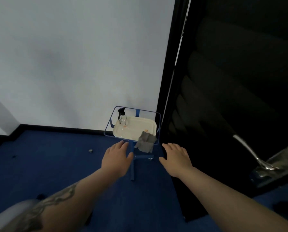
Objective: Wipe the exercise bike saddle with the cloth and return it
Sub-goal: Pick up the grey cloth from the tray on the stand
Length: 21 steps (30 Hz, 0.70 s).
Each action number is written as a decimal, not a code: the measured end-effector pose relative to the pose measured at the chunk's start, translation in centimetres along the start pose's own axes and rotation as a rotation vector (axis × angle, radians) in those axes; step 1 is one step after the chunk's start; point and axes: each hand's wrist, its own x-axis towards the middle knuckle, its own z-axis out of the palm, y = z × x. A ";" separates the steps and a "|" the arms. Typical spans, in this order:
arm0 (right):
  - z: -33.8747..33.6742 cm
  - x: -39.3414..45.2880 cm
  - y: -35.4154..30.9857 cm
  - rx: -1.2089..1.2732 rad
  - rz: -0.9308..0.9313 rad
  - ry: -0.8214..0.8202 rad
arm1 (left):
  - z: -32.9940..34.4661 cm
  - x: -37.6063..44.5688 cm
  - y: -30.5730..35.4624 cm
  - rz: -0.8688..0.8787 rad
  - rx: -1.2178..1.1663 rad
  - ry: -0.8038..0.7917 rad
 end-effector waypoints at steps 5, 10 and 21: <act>1.3 5.6 1.3 0.029 0.018 -0.079 | 2.0 5.8 -0.3 -0.018 0.005 -0.083; 3.2 12.9 2.9 0.031 0.040 -0.143 | 4.3 12.1 0.0 -0.064 -0.029 -0.087; 8.1 25.4 4.9 0.088 0.049 -0.243 | 10.4 22.5 0.4 -0.142 -0.011 -0.215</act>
